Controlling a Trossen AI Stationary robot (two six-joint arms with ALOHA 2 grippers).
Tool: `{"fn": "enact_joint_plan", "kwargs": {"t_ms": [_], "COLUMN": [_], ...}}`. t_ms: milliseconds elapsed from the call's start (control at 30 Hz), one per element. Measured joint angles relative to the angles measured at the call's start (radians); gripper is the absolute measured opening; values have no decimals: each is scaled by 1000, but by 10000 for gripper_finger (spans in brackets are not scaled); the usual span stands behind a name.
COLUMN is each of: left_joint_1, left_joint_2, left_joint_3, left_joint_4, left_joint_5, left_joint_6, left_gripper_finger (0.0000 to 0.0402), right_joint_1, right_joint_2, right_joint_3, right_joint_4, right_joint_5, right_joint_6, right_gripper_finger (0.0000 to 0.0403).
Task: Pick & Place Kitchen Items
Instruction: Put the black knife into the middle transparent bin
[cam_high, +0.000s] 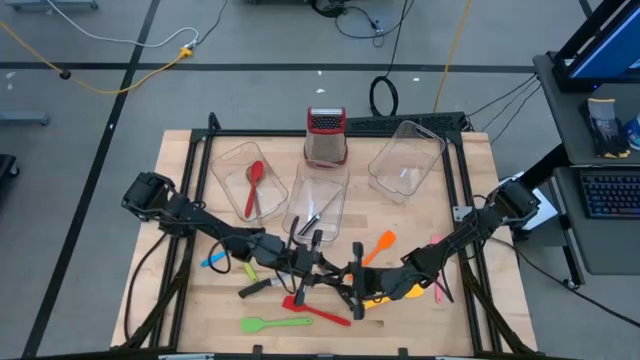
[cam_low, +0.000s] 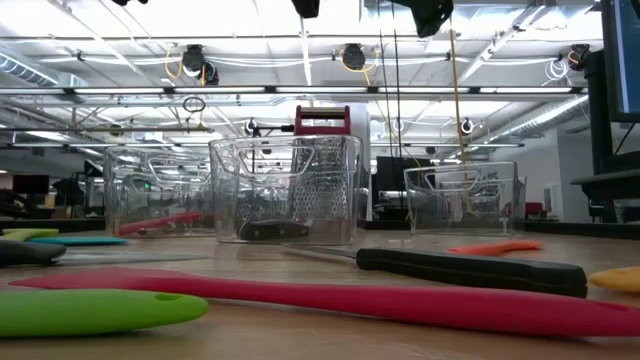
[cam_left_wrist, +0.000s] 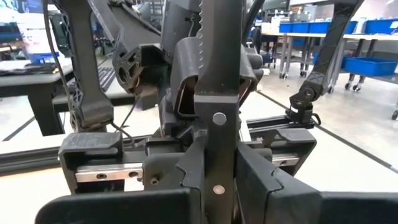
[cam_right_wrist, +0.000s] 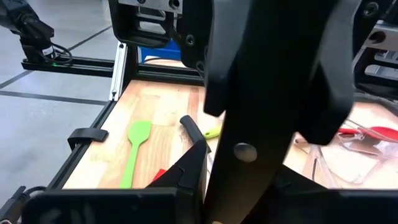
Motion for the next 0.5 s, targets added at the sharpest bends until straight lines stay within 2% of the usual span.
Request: {"fn": "enact_joint_plan", "kwargs": {"t_ms": [100,300,500], "left_joint_1": [0,-2,0], "left_joint_2": [0,0,-44], "left_joint_3": [0,0,0], "left_joint_4": [-8,-51,-245], "left_joint_5": [-4,-56,-132], "left_joint_6": [-9,-19,-13], "left_gripper_finger": [72,156,222], "right_joint_1": [0,-1,-1], "right_joint_2": [0,0,0], "right_joint_3": [0,0,0], "right_joint_4": [-11,-18,-35], "right_joint_5": [1,10,10], "right_joint_6": [-2,-7,-1], "right_gripper_finger": [62,62,62]}}
